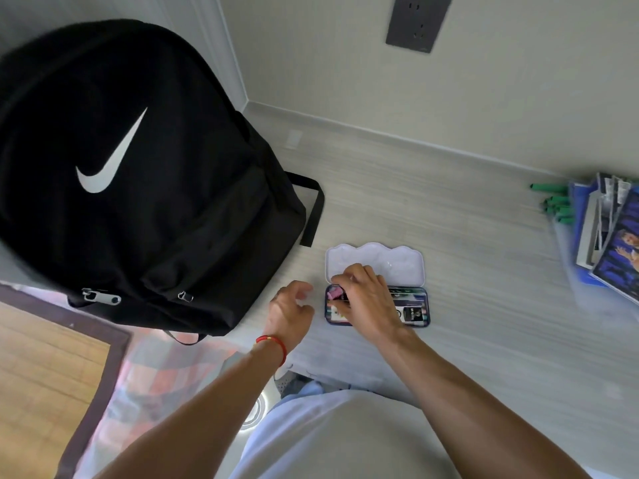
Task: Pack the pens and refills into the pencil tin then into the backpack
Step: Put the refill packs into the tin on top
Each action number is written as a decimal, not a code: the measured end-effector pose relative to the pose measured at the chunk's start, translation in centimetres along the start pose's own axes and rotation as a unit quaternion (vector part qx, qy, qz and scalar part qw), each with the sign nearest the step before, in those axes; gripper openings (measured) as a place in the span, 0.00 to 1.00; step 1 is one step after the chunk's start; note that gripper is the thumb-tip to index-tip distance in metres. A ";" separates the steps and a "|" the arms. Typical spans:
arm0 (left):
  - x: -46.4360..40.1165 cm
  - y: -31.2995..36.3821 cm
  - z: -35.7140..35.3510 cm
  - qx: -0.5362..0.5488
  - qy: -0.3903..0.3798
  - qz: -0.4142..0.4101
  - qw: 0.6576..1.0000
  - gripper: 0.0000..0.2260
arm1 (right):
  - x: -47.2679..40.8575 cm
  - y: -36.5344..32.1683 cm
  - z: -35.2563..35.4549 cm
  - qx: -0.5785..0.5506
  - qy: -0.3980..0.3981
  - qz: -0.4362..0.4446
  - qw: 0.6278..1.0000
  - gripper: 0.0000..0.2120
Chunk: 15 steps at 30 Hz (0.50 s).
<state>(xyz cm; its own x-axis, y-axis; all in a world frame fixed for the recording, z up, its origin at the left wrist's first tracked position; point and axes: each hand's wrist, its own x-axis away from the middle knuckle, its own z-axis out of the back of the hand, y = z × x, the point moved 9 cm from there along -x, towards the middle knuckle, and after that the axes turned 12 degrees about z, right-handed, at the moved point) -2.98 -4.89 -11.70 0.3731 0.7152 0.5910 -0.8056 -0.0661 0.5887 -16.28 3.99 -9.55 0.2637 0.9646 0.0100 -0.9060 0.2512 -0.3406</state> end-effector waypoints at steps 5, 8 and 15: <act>0.3 2.4 -1.2 -0.052 -0.012 -0.090 0.995 0.17 | 1.5 0.3 0.2 0.006 0.025 -0.003 1.000 0.16; 0.1 3.0 -1.8 -0.095 -0.022 -0.115 0.989 0.16 | 2.0 0.3 0.4 0.002 0.034 0.004 0.999 0.17; -2.2 5.0 -1.2 -0.044 -0.059 -0.070 0.995 0.11 | 4.3 9.3 3.8 -0.069 0.104 -0.221 0.967 0.21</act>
<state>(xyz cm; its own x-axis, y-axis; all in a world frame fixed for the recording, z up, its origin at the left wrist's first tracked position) -8.39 -5.93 -10.75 0.5311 0.6262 0.5708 -0.7779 0.0934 0.6214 -24.87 10.79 -9.11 0.6895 0.7243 -0.0007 -0.6403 0.6091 -0.4679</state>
